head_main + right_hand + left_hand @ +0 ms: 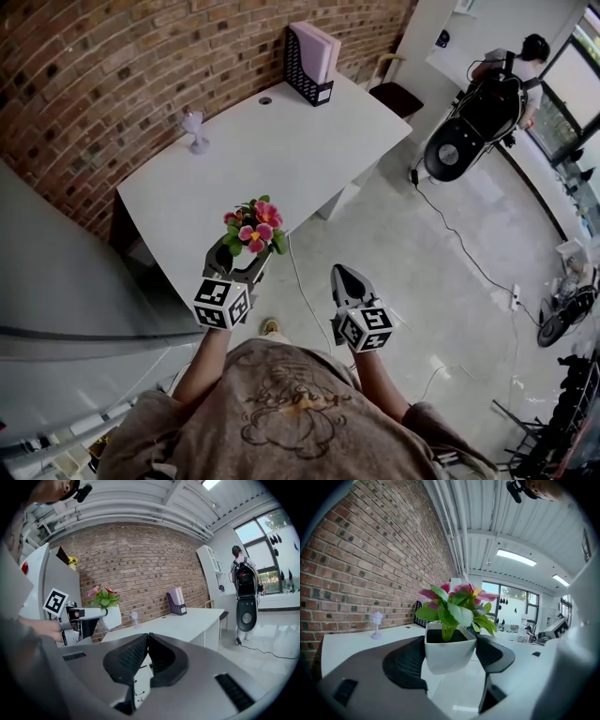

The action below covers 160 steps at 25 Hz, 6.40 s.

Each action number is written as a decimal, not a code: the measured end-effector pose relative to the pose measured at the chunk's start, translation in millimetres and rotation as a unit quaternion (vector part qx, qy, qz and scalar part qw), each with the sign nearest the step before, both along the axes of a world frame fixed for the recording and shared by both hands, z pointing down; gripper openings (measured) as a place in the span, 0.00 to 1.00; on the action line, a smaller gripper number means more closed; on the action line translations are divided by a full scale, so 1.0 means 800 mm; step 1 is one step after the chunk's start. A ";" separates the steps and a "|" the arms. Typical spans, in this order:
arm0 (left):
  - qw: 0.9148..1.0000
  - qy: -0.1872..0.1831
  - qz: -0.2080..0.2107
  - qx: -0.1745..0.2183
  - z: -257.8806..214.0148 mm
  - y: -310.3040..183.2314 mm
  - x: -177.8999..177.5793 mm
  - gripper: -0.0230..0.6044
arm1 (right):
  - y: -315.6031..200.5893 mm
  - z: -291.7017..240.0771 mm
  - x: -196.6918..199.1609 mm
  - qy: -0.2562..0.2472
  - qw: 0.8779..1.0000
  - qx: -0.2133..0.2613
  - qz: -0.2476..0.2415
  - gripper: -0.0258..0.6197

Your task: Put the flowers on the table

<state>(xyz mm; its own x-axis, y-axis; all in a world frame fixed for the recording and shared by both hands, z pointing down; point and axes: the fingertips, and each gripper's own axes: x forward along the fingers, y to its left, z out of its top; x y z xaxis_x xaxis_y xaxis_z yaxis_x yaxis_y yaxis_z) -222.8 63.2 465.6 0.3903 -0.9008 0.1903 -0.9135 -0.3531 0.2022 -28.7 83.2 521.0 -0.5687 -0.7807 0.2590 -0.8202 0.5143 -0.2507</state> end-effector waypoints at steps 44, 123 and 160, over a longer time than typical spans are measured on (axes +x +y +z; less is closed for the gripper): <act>0.998 -0.030 0.027 -0.038 0.031 -0.347 0.149 0.60 | -0.331 0.033 0.153 -0.008 0.999 -0.040 0.023 0.05; 0.978 -0.125 0.092 -0.141 0.293 -0.546 0.210 0.60 | -0.342 0.041 0.253 0.036 0.986 -0.057 0.150 0.05; 0.994 -0.012 0.103 -0.042 0.055 -0.399 0.194 0.60 | -0.363 0.024 0.200 0.011 0.996 -0.018 0.081 0.05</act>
